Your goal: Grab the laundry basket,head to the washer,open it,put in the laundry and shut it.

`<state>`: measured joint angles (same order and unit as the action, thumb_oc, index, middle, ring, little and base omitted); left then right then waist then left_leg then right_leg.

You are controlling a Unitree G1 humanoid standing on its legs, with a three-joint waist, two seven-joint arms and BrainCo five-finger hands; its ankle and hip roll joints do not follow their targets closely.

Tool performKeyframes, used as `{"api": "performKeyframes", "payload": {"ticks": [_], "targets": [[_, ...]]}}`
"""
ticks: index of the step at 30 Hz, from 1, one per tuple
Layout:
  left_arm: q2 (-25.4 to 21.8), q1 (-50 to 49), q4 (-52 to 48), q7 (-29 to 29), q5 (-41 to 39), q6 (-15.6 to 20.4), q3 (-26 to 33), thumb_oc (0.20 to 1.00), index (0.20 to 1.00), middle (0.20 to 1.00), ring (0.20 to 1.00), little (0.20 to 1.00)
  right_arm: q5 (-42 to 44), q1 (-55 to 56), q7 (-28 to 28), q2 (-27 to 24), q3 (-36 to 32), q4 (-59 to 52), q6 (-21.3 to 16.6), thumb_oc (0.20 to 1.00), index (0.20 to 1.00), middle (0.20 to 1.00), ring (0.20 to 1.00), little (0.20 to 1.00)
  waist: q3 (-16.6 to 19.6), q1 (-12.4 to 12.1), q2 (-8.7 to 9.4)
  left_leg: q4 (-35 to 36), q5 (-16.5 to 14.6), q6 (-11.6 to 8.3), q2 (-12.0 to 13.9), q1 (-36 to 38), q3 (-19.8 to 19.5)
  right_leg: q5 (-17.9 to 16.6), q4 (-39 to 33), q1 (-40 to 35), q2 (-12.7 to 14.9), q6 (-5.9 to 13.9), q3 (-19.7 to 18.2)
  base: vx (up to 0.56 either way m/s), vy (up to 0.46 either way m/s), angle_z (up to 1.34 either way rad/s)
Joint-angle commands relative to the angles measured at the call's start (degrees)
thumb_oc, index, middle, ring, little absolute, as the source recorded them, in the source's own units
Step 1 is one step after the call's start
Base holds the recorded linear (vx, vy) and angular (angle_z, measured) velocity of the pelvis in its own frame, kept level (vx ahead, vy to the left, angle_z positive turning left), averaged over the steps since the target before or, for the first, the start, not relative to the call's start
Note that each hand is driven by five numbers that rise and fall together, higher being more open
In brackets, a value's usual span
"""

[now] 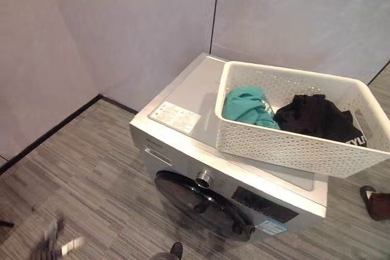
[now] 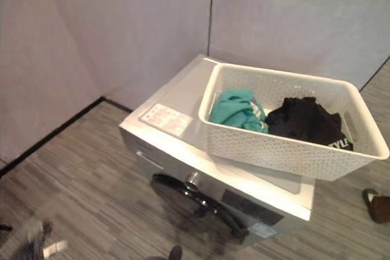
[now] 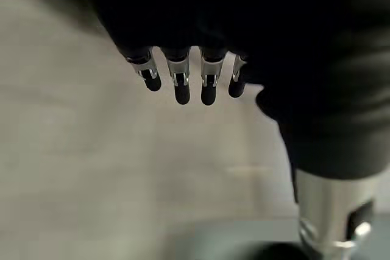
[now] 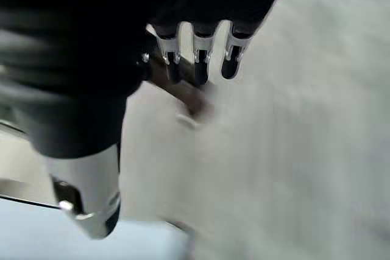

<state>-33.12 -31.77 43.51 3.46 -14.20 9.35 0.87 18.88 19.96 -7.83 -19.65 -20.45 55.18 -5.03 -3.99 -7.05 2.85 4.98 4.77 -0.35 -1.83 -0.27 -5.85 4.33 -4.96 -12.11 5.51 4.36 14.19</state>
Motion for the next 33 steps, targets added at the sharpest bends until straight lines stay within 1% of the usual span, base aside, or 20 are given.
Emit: {"api": "performKeyframes", "payload": {"ticks": [1, 2, 3, 4, 6, 7, 8, 11, 16, 19, 20, 22, 23, 24, 25, 28, 29, 30, 32, 33], "targets": [[-0.16, 3.54, -3.69, -3.54, 9.12, 2.03, 0.65, 1.0, 1.0, 1.0, 1.0, 1.0, 3.39, -0.13, 2.16, -2.57, -0.58, -2.58, -1.96, 1.0, 1.0, 1.0, 1.0, 1.0, 1.34, 0.86, -1.33, -1.29, -3.77, -2.02, 7.01, 1.95, 0.51, -1.64, 1.63, 4.51, 0.67, 1.56, -0.45, -0.05, 0.019, 0.04], [5.0, 8.63, 9.65, -7.07, 13.15, 1.03, -1.69, 1.0, 1.0, 1.0, 1.0, 1.0, 2.26, -2.96, 3.18, -1.38, 6.49, 4.23, -1.43, 1.0, 1.0, 1.0, 1.0, 1.0, 1.29, 0.87, -1.07, -1.47, -3.55, -2.1, 6.98, 1.64, 0.34, -1.55, 2.01, 4.85, 0.68, 1.45, -0.5, -0.06, 0.022, 0.09], [9.59, 12.74, 19.48, -9.25, 13.8, 0.06, -1.16, 1.0, 1.0, 1.0, 1.0, 1.0, -1.6, -5.47, 3.17, -0.87, 13.37, 7.59, -1.68, 1.0, 1.0, 1.0, 1.0, 1.0, 1.51, 0.63, -0.84, -1.4, -3.25, -2.19, 6.97, 1.29, -0.09, -1.32, 2.29, 5.1, 0.63, 1.32, -0.34, -0.05, 0.018, 0.11], [9.69, 12.94, 19.74, -9.35, 13.83, 0.21, -1.15, 1.0, 1.0, 1.0, 1.0, 1.0, -1.58, -5.62, 3.19, -0.91, 13.41, 7.71, -1.75, 1.0, 1.0, 1.0, 1.0, 1.0, 1.49, 0.75, -0.86, -1.41, -3.23, -2.19, 6.95, 1.19, -0.17, -1.3, 2.31, 5.15, 0.65, 1.32, -0.25, -0.04, 0.012, 0.14], [12.0, 17.02, 25.97, -10.99, 16.25, -0.93, -3.14, 1.0, 1.0, 1.0, 1.0, 1.0, -2.09, -8.58, 4.52, 1.84, 18.44, 14.4, 0.14, 1.0, 1.0, 1.0, 1.0, 1.0, 1.56, 0.42, -0.9, -1.48, -3.14, -2.21, 6.95, 1.01, -0.49, -1.0, 3.05, 5.41, 0.72, 1.26, -0.01, -0.02, 0.023, 0.04], [12.57, 18.55, 26.38, -11.11, 16.29, -0.82, -3.66, 1.0, 1.0, 1.0, 1.0, 1.0, -3.31, -9.81, 5.4, 1.87, 21.11, 17.33, 1.18, 1.0, 1.0, 1.0, 1.0, 1.0, 1.73, -0.02, -1.09, -1.39, -3.1, -2.17, 6.91, 1.05, -0.99, -0.54, 4.39, 5.74, 0.89, 1.17, 0.28, -0.01, 0.026, 0.03], [12.57, 18.55, 26.38, -11.11, 16.29, -0.82, -3.66, 1.0, 1.0, 1.0, 1.0, 1.0, -3.31, -9.81, 5.4, 1.87, 21.11, 17.34, 1.18, 1.0, 1.0, 1.0, 1.0, 1.0, 1.73, -0.02, -1.09, -1.39, -3.1, -2.17, 6.91, 1.04, -0.99, -0.54, 4.4, 5.75, 0.89, 1.17, 0.28, -0.01, 0.043, 0.05], [13.71, 20.09, 25.83, -10.81, 14.25, -0.34, -3.69, 1.0, 1.0, 1.0, 1.0, 1.0, -9.3, -11.07, 7.82, 2.95, 28.12, 19.7, 2.31, 1.0, 1.0, 1.0, 1.0, 1.0, 1.48, -1.19, -1.62, -1.31, -3.05, -1.92, 6.95, 1.41, -1.65, 0.41, 7.57, 6.63, 1.43, 1.07, 1.06, -0.03, 0.025, 0.02], [13.25, 20.63, 23.12, -9.45, 14.03, -0.1, -5.63, 1.0, 1.0, 1.0, 1.0, 1.0, -11.58, -12.6, 9.55, 2.94, 31.23, 19.1, 2.58, 1.0, 1.0, 1.0, 1.0, 1.0, 1.11, -2.02, -1.86, -1.41, -2.51, -1.84, 7.13, 1.54, -2.39, 1.74, 9.73, 6.92, 1.51, 0.81, 1.61, -0.05, -0.004, 0.02], [12.36, 23.45, 21.63, -9.11, 13.98, -0.51, -8.7, 1.0, 1.0, 1.0, 1.0, 1.0, -12.18, -13.87, 9.5, 2.25, 33.02, 17.88, 2.56, 1.0, 1.0, 1.0, 1.0, 1.0, 0.7, -2.83, -1.23, -2.3, -1.1, -2.64, 6.86, -0.98, -4.75, 2.13, 7.47, 5.67, 0.44, -0.38, 2.15, -0.11, -0.071, 0.13], [12.36, 23.49, 21.64, -9.11, 13.97, -0.51, -8.72, 1.0, 1.0, 1.0, 1.0, 1.0, -12.18, -13.89, 9.5, 2.25, 32.99, 17.89, 2.56, 1.0, 1.0, 1.0, 1.0, 1.0, 0.81, -2.69, -1.22, -2.35, -0.99, -2.61, 6.79, -1.25, -4.92, 1.98, 7.33, 5.77, 0.47, -0.35, 2.31, -0.11, -0.089, 0.47], [12.27, 25.03, 19.97, -8.84, 13.87, -0.76, -10.03, 1.0, 1.0, 1.0, 1.0, 1.0, -11.44, -15.09, 9.29, 1.2, 33.4, 17.17, 2.57, 1.0, 1.0, 1.0, 1.0, 1.0, 0.25, -2.67, -1.09, -2.96, -0.2, -3.51, 6.65, -3.34, -6.11, 0.84, 2.61, 4.9, -1.07, -0.79, 1.05, -0.17, -0.103, 0.74], [12.27, 25.03, 19.97, -8.84, 13.87, -0.76, -10.03, 1.0, 1.0, 1.0, 1.0, 1.0, -11.44, -15.09, 9.29, 1.19, 33.4, 17.17, 2.57, 1.0, 1.0, 1.0, 1.0, 1.0, 0.24, -2.67, -1.09, -2.96, -0.2, -3.51, 6.65, -3.33, -6.11, 0.83, 2.59, 4.88, -1.07, -0.79, 1.06, -0.19, -0.112, 0.45], [12.77, 25.24, 19.85, -8.68, 13.21, -0.71, -10.09, 1.0, 1.0, 1.0, 1.0, 1.0, -11.7, -15.82, 9.23, 0.51, 34.3, 17.09, 2.43, 1.0, 1.0, 1.0, 1.0, 1.0, 0.22, -2.97, -1.29, -2.92, 0.23, -4.0, 7.23, -3.53, -5.95, -0.1, 0.06, 4.28, -1.83, -1.13, 0.55, -0.19, -0.108, 0.22], [12.79, 24.81, 19.22, -8.65, 12.66, -0.4, -9.79, 1.0, 1.0, 1.0, 1.0, 1.0, -12.54, -16.56, 9.13, 0.06, 35.42, 16.87, 2.35, 1.0, 1.0, 1.0, 1.0, 1.0, -0.1, -3.36, -1.72, -3.11, 0.91, -4.47, 8.38, -4.12, -5.25, 0.03, -0.04, 5.12, -2.41, -1.19, -0.31, -0.25, -0.134, -0.03], [12.7, 24.16, 18.16, -8.76, 12.46, -0.1, -9.49, 1.0, 1.0, 1.0, 1.0, 1.0, -12.86, -17.64, 8.96, -0.39, 36.17, 16.59, 2.07, 1.0, 1.0, 1.0, 1.0, 1.0, -1.07, -4.0, -2.42, -2.82, 2.09, -4.91, 9.49, -4.51, -4.79, -0.11, -0.04, 6.05, -3.04, -1.36, -1.39, -0.19, -0.078, -0.21], [12.62, 24.05, 17.47, -8.76, 12.13, -0.01, -9.33, 1.0, 1.0, 1.0, 1.0, 1.0, -12.76, -19.5, 8.52, -0.78, 36.36, 16.63, 1.93, 1.0, 1.0, 1.0, 1.0, 1.0, -2.28, -4.44, -3.09, -1.25, 4.77, -5.68, 10.2, -5.86, -4.78, 0.08, -0.04, 7.21, -3.59, -1.32, -1.19, -0.24, -0.056, -0.23], [12.55, 24.47, 17.66, -8.96, 11.87, 0.03, -9.29, 1.0, 1.0, 1.0, 1.0, 1.0, -12.66, -20.47, 8.2, -1.07, 36.51, 16.56, 1.82, 1.0, 1.0, 1.0, 1.0, 1.0, -2.95, -4.57, -3.18, -0.98, 5.91, -5.99, 9.97, -7.19, -5.36, -0.13, -0.04, 7.96, -3.49, -1.16, -1.11, -0.24, -0.055, -0.14], [12.51, 25.15, 17.52, -9.01, 11.64, 0.07, -9.45, 1.0, 1.0, 1.0, 1.0, 1.0, -12.19, -21.35, 7.98, -1.51, 36.25, 16.55, 1.74, 1.0, 1.0, 1.0, 1.0, 1.0, -3.81, -4.47, -3.14, -1.3, 6.34, -6.07, 9.44, -8.7, -5.51, -0.43, -0.04, 8.77, -3.21, -1.04, -0.85, -0.27, -0.007, -0.08], [12.11, 26.14, 16.61, -9.14, 11.34, 0.3, -9.66, 1.0, 1.0, 1.0, 1.0, 1.0, -11.53, -22.33, 7.59, -2.51, 35.53, 16.3, 1.52, 1.0, 1.0, 1.0, 1.0, 1.0, -5.76, -3.58, -2.24, -6.43, 3.78, -5.14, 8.88, -10.98, -1.8, -1.99, -0.04, 10.57, -1.41, -0.83, -0.06, -0.5, 0.003, 0.11]]}}
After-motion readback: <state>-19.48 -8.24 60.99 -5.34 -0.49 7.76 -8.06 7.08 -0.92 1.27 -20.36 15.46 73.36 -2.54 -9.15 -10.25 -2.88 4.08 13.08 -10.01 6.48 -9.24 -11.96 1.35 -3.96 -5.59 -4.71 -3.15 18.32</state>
